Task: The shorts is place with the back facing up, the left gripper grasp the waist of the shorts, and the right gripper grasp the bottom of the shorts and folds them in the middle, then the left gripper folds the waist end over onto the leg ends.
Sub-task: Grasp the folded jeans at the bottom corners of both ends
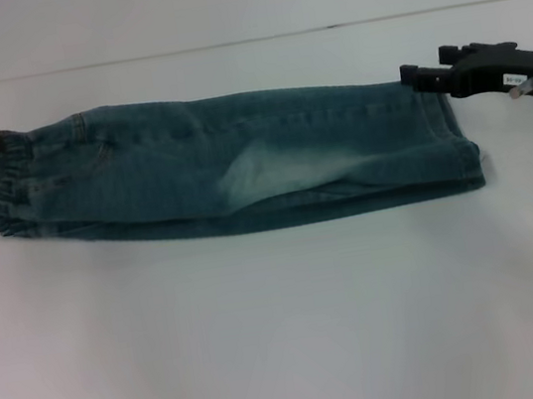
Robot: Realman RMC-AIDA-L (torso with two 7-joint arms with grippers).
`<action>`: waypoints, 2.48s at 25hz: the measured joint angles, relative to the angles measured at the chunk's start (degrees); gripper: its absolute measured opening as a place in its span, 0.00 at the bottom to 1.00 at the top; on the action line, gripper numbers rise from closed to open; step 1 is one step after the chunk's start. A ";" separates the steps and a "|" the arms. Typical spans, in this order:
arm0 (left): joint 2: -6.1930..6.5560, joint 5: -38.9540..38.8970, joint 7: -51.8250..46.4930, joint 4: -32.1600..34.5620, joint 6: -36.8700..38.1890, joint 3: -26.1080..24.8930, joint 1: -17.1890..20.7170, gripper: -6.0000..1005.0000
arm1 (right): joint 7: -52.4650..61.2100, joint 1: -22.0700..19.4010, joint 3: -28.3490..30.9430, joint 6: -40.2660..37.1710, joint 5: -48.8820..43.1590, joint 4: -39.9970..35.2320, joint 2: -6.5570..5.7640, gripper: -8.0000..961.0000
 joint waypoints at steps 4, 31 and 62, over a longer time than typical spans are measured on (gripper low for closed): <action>0.26 -0.05 1.20 0.49 1.88 0.02 0.20 0.82 | 2.39 -1.91 -0.35 -13.37 -0.03 -5.57 -0.59 0.96; 0.20 8.97 13.71 11.00 13.18 11.82 4.34 0.93 | 1.38 -5.06 -11.57 -31.52 -0.53 -11.30 0.74 0.99; 0.13 14.38 13.14 1.26 1.70 14.88 -1.94 0.93 | 2.19 -3.82 -13.20 -26.35 -0.61 -10.19 1.39 0.99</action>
